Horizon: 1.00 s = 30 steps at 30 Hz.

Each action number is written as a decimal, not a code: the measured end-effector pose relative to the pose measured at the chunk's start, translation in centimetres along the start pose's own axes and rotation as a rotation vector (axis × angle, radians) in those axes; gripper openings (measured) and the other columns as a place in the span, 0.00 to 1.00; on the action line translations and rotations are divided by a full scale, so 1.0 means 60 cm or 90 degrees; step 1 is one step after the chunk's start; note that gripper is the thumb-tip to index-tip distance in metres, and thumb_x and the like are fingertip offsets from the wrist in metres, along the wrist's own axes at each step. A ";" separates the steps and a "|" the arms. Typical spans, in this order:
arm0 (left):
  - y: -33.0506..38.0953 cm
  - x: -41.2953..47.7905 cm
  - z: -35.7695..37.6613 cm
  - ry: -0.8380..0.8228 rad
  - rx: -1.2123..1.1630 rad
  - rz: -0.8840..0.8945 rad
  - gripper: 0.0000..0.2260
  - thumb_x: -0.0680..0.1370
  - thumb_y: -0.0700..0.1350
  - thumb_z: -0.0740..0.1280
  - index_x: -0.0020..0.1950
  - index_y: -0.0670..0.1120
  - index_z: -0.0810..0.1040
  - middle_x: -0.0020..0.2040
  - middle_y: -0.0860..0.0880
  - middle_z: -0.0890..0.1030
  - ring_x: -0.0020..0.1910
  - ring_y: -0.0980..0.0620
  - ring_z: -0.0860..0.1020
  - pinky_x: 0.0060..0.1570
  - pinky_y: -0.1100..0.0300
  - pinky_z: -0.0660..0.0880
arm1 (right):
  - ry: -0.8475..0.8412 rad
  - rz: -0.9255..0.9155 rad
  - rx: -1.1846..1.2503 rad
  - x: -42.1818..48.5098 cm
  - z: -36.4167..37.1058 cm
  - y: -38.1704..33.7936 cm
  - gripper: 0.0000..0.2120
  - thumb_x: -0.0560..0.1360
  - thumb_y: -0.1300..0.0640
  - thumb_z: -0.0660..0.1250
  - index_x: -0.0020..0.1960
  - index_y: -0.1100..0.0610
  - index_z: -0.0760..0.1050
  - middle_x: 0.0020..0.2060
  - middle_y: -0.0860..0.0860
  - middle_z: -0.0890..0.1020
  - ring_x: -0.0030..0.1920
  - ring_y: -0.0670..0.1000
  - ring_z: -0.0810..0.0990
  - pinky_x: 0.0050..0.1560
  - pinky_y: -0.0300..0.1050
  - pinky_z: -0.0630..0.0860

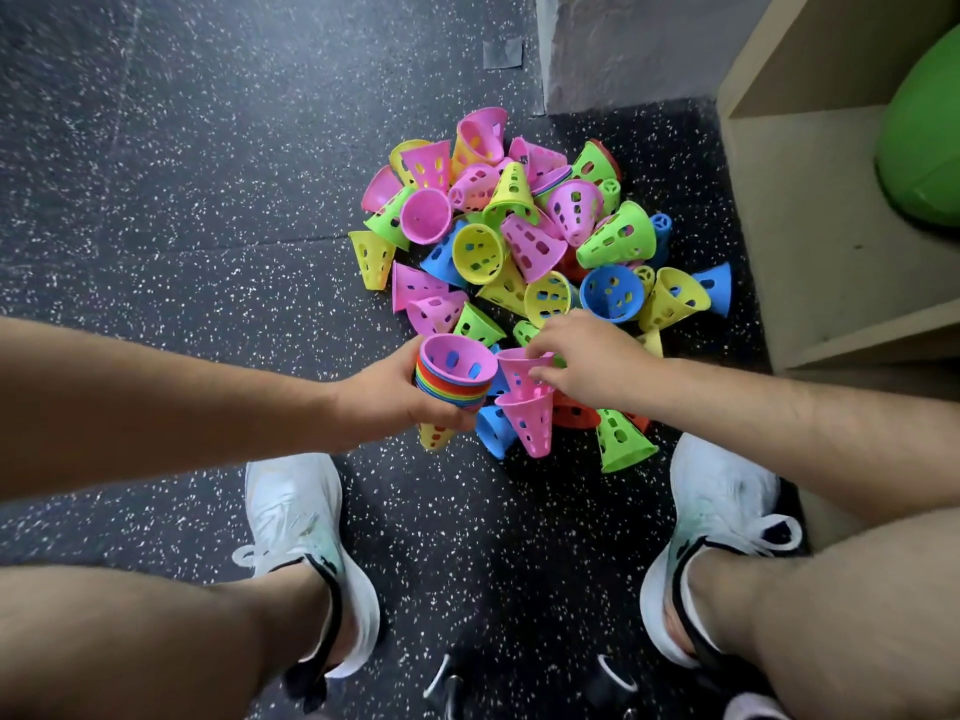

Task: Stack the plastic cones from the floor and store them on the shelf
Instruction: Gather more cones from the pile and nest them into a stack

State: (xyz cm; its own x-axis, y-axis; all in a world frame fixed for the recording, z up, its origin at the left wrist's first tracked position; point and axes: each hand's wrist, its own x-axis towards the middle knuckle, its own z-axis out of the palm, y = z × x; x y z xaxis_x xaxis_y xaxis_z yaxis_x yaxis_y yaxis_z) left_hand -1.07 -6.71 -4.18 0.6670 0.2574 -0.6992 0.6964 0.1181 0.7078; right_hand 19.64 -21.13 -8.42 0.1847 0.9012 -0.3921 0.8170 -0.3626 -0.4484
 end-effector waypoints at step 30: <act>-0.036 0.009 -0.016 -0.048 0.060 -0.008 0.36 0.65 0.36 0.84 0.68 0.54 0.73 0.54 0.52 0.86 0.53 0.54 0.84 0.52 0.59 0.79 | 0.056 -0.240 0.167 -0.048 0.004 -0.027 0.04 0.76 0.54 0.67 0.51 0.50 0.75 0.53 0.46 0.80 0.56 0.47 0.76 0.59 0.45 0.72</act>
State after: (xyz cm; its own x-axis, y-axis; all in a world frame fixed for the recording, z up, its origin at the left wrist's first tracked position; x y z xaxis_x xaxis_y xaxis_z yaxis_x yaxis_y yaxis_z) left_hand -2.48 -5.93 -6.02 0.6732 0.1834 -0.7164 0.7246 0.0293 0.6885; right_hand 17.68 -23.20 -6.76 -0.0441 0.9941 -0.0989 0.6728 -0.0437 -0.7385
